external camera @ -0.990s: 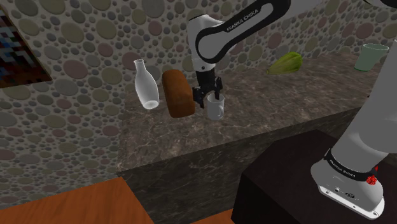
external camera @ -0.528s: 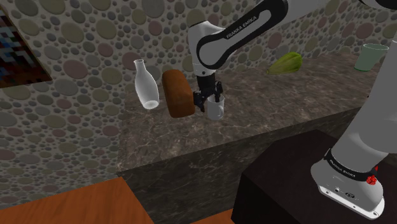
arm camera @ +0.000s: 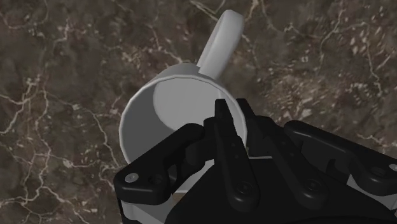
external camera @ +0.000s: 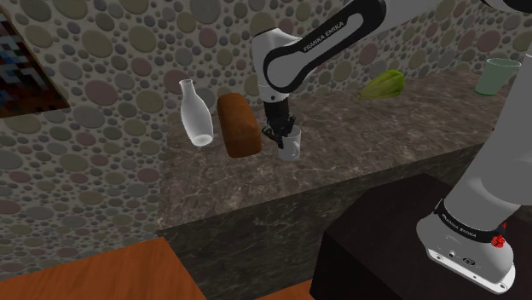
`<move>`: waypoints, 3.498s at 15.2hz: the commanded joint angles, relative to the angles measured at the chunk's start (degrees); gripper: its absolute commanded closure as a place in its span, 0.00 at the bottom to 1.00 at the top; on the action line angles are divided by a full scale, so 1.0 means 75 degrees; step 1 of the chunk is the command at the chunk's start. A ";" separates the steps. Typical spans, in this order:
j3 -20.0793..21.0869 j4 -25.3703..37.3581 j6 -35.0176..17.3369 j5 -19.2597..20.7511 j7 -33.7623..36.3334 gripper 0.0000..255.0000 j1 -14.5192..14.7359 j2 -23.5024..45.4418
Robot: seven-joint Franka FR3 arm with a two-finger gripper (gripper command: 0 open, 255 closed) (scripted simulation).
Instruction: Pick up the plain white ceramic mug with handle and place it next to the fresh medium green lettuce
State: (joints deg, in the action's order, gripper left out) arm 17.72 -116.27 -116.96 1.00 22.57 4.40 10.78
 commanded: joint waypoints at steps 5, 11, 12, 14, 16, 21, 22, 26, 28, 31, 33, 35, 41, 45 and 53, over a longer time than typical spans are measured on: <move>0.0000 -0.0001 -0.0001 0.0000 0.0000 1.00 0.0000 0.0000; 0.0018 0.0281 0.0561 -0.0098 -0.0053 1.00 -0.0024 -0.0294; 0.0020 0.0334 0.0656 -0.0112 -0.0060 1.00 -0.0027 -0.0338; 0.0023 0.0444 0.0847 -0.0138 -0.0074 1.00 -0.0033 -0.0421; 0.0025 0.0562 0.1038 -0.0163 -0.0086 1.00 -0.0039 -0.0499; 0.0029 0.0886 0.1521 -0.0213 -0.0109 1.00 -0.0050 -0.0665; 0.0029 0.0956 0.1618 -0.0222 -0.0112 1.00 -0.0052 -0.0694; 0.0029 0.1254 0.2010 -0.0250 -0.0122 1.00 -0.0059 -0.0792; 0.0029 0.1414 0.2207 -0.0262 -0.0124 1.00 -0.0061 -0.0831; 0.0029 0.1668 0.2506 -0.0275 -0.0125 1.00 -0.0064 -0.0878; 0.0029 0.1846 0.2706 -0.0281 -0.0124 1.00 -0.0065 -0.0901; 0.0030 0.2033 0.2908 -0.0286 -0.0121 1.00 -0.0065 -0.0916; 0.0033 0.2644 0.3523 -0.0287 -0.0103 1.00 -0.0062 -0.0921; 0.0037 0.3047 0.3897 -0.0280 -0.0085 1.00 -0.0057 -0.0891; -0.0670 0.2481 0.3831 -0.0184 -0.1570 1.00 -0.0831 -0.1380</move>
State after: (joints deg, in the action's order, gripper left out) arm 13.46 -97.42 -88.33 -0.54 12.44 -1.03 0.75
